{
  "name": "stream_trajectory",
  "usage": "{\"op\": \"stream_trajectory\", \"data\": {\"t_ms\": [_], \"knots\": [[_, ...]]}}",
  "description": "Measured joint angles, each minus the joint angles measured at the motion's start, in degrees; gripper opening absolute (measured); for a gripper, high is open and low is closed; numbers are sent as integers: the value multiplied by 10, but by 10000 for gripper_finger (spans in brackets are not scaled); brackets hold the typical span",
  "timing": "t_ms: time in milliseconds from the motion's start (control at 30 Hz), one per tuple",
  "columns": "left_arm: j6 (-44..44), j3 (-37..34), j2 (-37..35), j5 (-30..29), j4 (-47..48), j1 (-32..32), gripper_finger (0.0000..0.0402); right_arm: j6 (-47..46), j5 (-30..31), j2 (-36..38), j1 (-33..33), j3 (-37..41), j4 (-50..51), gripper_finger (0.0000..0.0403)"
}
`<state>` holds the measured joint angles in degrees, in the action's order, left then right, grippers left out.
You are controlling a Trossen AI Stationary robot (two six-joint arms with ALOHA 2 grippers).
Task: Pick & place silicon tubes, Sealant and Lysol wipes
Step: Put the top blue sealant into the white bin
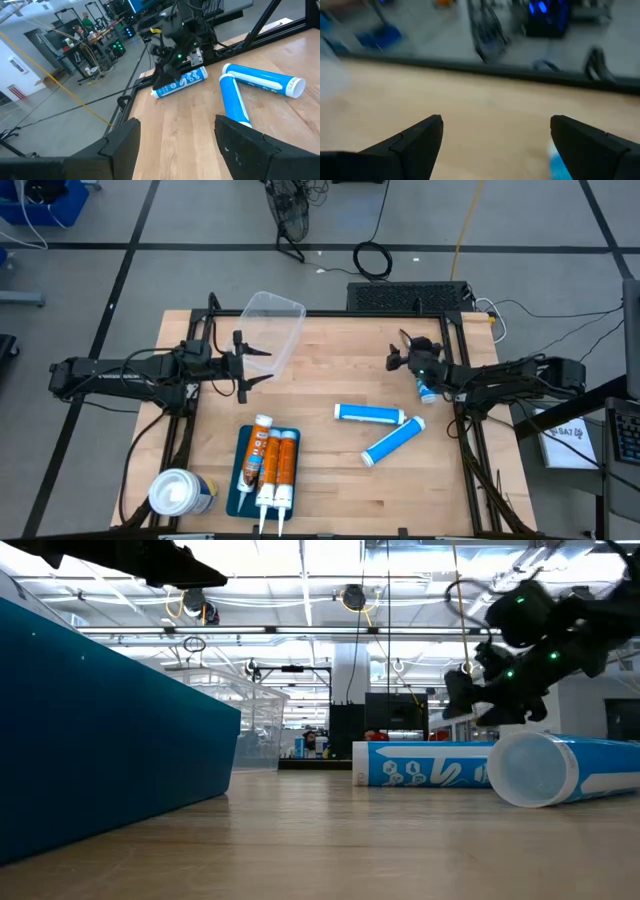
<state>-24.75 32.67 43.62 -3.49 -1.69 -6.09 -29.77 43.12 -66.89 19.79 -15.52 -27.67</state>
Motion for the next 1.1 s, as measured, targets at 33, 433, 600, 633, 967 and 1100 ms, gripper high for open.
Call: {"op": "stream_trajectory", "data": {"t_ms": [33,433,600,633,967,1100], "knots": [[0,0,0,0,0,0,255,14,1,0,0,13,-49,345],[4,0,0,0,0,0,255,124,-130,2,12,-172,170,345],[9,0,0,0,0,0,255,51,-116,-52,3,-379,585,345],[9,0,0,0,0,0,255,29,-117,-67,3,-409,653,345],[15,0,0,0,8,0,255,-123,-201,-116,1,-393,842,345],[14,0,0,0,16,0,255,-166,-227,-113,0,-332,844,345]]}}
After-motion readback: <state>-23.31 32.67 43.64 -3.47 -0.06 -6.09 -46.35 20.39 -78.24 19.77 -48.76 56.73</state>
